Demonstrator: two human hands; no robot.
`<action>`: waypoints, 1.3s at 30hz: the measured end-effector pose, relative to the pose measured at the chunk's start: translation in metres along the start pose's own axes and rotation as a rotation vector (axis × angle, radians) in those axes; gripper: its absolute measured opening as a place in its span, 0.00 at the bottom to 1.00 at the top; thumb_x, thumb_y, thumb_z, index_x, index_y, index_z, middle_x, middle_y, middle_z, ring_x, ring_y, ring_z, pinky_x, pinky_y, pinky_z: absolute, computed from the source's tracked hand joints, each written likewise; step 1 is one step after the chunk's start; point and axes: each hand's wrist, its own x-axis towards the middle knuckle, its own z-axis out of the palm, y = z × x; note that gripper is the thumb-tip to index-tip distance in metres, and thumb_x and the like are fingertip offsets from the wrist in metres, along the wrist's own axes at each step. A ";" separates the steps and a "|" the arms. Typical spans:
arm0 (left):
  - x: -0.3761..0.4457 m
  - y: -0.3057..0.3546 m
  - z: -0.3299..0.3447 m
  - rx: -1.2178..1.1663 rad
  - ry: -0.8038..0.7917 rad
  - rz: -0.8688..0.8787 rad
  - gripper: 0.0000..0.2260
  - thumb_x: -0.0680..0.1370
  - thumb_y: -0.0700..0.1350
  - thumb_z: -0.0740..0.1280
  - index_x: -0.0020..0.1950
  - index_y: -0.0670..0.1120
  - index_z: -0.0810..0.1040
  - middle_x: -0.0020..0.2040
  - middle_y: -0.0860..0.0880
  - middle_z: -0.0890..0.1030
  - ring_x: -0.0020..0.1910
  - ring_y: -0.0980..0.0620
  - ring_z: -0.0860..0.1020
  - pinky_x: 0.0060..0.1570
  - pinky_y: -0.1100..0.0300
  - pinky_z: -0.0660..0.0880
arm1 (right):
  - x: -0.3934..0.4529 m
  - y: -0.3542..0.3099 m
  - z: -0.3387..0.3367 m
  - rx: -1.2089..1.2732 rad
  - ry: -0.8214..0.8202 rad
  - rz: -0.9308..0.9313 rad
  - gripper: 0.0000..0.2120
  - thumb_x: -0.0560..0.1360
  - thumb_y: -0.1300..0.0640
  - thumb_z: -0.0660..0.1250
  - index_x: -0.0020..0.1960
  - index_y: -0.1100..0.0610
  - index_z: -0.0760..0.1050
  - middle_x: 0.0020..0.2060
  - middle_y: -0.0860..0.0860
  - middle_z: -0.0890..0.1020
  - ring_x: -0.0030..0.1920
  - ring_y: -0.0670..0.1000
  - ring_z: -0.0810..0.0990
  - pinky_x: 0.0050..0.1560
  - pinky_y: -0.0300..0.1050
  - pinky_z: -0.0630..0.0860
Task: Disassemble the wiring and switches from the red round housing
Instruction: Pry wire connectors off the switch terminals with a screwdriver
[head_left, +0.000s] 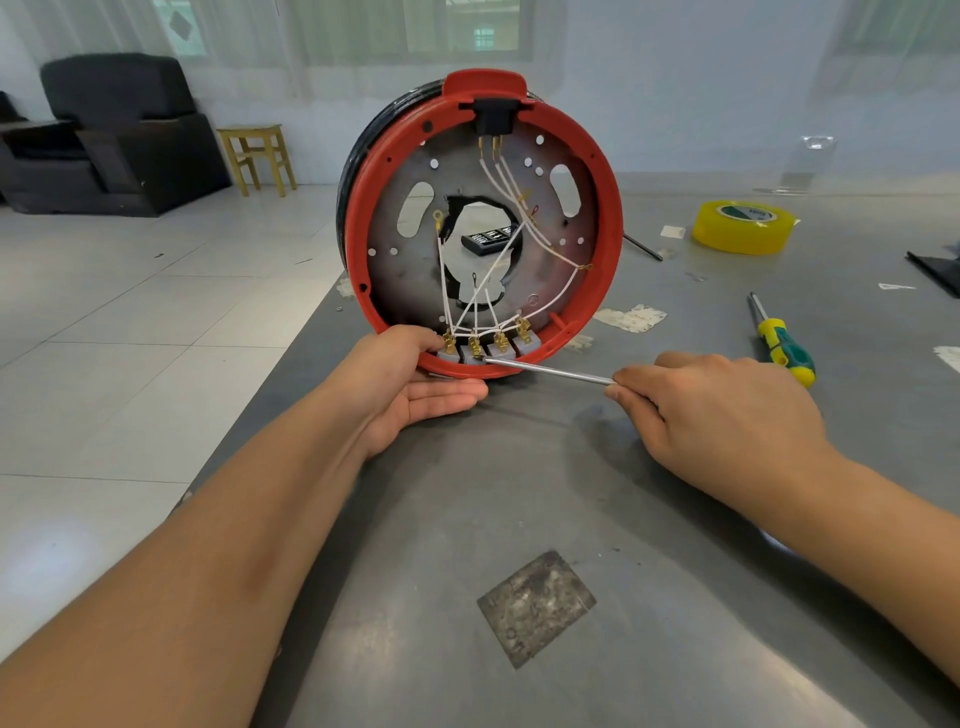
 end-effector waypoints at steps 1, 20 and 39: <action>0.000 0.000 0.000 -0.006 0.002 -0.006 0.10 0.85 0.39 0.61 0.62 0.35 0.75 0.46 0.34 0.87 0.43 0.39 0.89 0.32 0.55 0.84 | 0.000 -0.001 -0.001 -0.012 0.010 -0.003 0.27 0.81 0.36 0.43 0.54 0.41 0.80 0.39 0.43 0.79 0.33 0.52 0.78 0.26 0.38 0.55; 0.001 0.002 0.000 -0.038 0.027 -0.038 0.10 0.85 0.41 0.59 0.61 0.37 0.76 0.46 0.37 0.88 0.43 0.41 0.89 0.31 0.55 0.83 | 0.002 -0.003 -0.004 -0.015 0.060 0.013 0.23 0.82 0.39 0.50 0.54 0.44 0.83 0.35 0.47 0.78 0.33 0.54 0.80 0.26 0.37 0.64; 0.000 0.002 0.000 -0.014 0.012 -0.042 0.10 0.86 0.40 0.60 0.63 0.36 0.75 0.47 0.35 0.87 0.44 0.39 0.89 0.32 0.55 0.84 | 0.005 0.004 -0.002 0.078 0.083 0.023 0.31 0.79 0.34 0.41 0.52 0.38 0.83 0.34 0.40 0.81 0.31 0.49 0.79 0.26 0.32 0.53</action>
